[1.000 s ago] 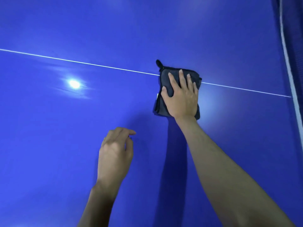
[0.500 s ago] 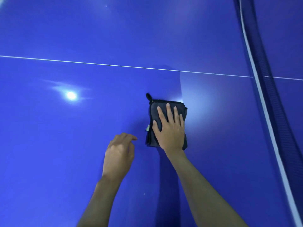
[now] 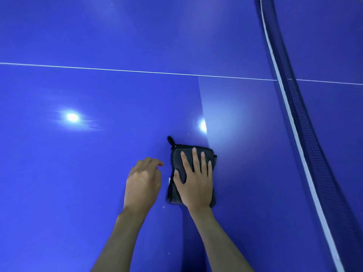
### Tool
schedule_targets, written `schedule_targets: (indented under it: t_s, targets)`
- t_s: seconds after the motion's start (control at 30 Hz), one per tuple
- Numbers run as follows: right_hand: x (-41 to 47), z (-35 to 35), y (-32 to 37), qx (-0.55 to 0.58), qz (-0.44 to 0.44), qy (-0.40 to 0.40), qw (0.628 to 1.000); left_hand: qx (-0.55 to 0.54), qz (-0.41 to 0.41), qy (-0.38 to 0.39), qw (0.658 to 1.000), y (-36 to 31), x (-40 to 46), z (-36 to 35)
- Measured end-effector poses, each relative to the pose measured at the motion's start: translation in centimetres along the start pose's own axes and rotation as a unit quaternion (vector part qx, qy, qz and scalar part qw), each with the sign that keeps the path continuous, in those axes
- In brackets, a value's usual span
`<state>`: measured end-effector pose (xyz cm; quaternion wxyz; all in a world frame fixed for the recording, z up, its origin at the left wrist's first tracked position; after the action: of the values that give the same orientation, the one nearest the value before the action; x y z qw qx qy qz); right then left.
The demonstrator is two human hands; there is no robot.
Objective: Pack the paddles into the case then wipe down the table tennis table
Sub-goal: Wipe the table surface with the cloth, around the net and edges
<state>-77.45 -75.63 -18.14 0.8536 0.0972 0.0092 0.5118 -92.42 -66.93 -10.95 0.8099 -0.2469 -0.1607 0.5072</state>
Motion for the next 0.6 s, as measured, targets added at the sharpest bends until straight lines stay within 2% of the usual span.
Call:
schedule_targets:
  t_s: [0.17, 0.3, 0.47, 0.6]
  targets:
    - [10.1, -0.7, -2.9, 0.009, 0.016, -0.042, 0.999, -0.001, 0.019, -0.020, 1.000, -1.5, 2.4, -2.9]
    - [19.3, -1.4, -5.3, 0.013, 0.026, -0.061, 0.998, -0.022, 0.072, -0.075, 0.994, -1.9, 4.0, -4.4]
    - [29.4, -2.0, -7.4, 0.019, 0.040, -0.061, 0.997, 0.009, 0.063, -0.101, 0.993, -3.0, 5.4, -6.6]
    - [34.1, -2.1, -8.6, 0.024, 0.068, -0.048, 0.996, 0.022, 0.063, -0.097, 0.993, -4.3, 7.0, -7.9]
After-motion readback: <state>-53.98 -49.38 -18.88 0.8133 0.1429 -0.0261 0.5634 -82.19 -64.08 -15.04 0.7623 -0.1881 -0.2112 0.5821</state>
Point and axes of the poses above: each hand's wrist, its own x-axis towards the middle knuckle, its own z-axis out of the back of the hand, y = z × x, the point moved 6 cm from there along x, towards the middle knuckle, and after that the axes turned 3 degrees about z, right-handed, at the moved point
